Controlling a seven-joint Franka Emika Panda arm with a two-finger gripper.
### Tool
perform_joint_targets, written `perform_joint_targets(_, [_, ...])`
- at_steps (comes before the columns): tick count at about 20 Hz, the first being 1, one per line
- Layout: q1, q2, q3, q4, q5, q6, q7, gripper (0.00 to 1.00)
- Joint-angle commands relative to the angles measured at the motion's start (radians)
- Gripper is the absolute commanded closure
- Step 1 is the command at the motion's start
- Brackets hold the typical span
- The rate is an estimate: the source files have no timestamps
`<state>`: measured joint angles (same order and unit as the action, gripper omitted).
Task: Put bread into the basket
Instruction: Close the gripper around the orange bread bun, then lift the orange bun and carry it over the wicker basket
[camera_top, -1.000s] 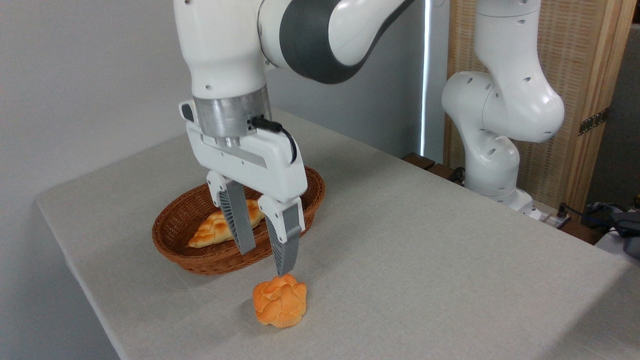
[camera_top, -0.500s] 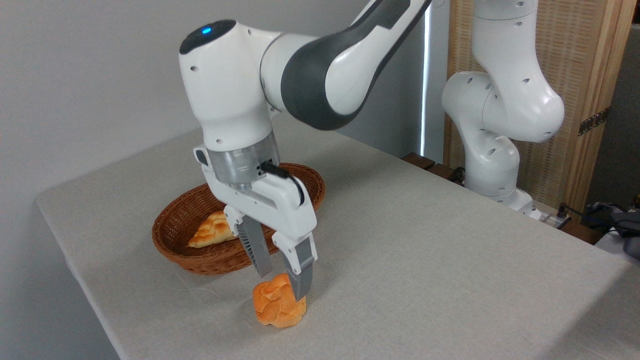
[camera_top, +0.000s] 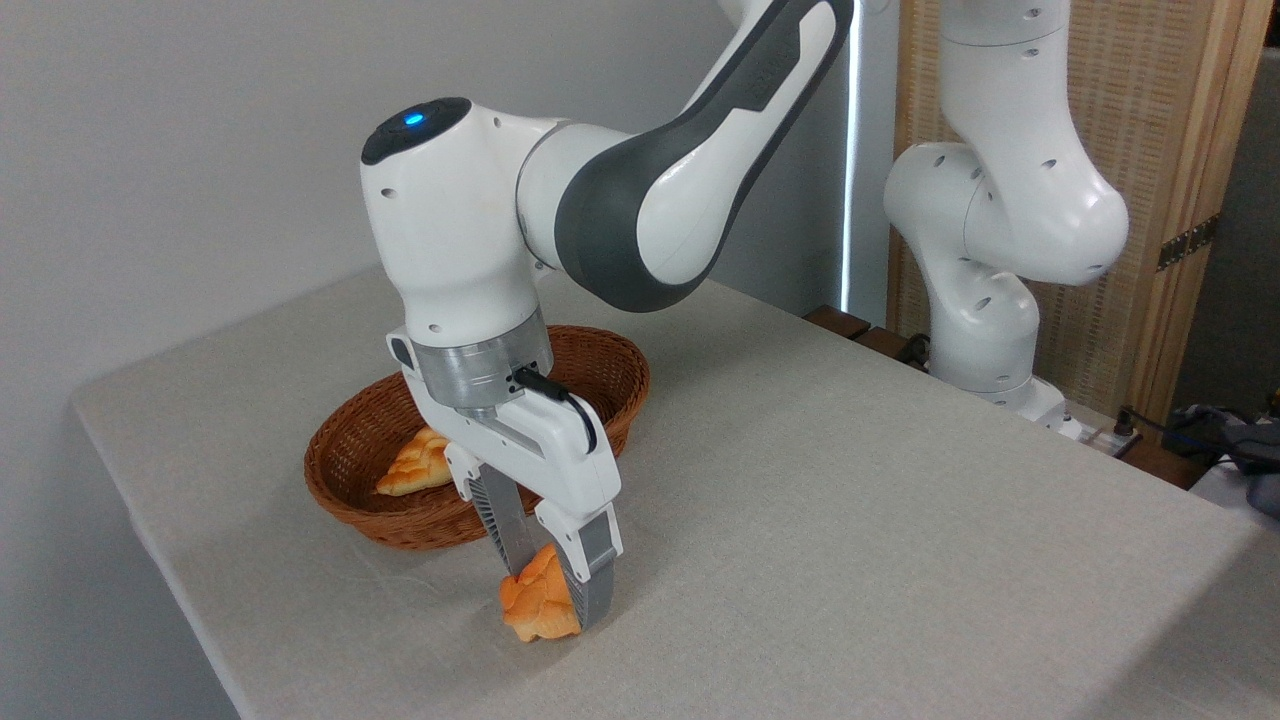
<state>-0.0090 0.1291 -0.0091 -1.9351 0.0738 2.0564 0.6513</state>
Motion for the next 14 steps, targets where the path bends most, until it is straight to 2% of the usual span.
perform_joint_targets(1, [-0.002, 0.0, 0.0, -0.018, 0.014, 0.022, -0.002, 0.2])
perform_joint_targets(3, [-0.002, 0.0, 0.0, -0.019, 0.014, 0.022, 0.004, 0.46])
perform_joint_targets(4, [-0.002, 0.003, 0.0, -0.021, 0.012, 0.022, 0.008, 0.52])
perform_joint_targets(14, [-0.003, 0.003, -0.002, -0.031, 0.014, 0.021, 0.021, 0.54])
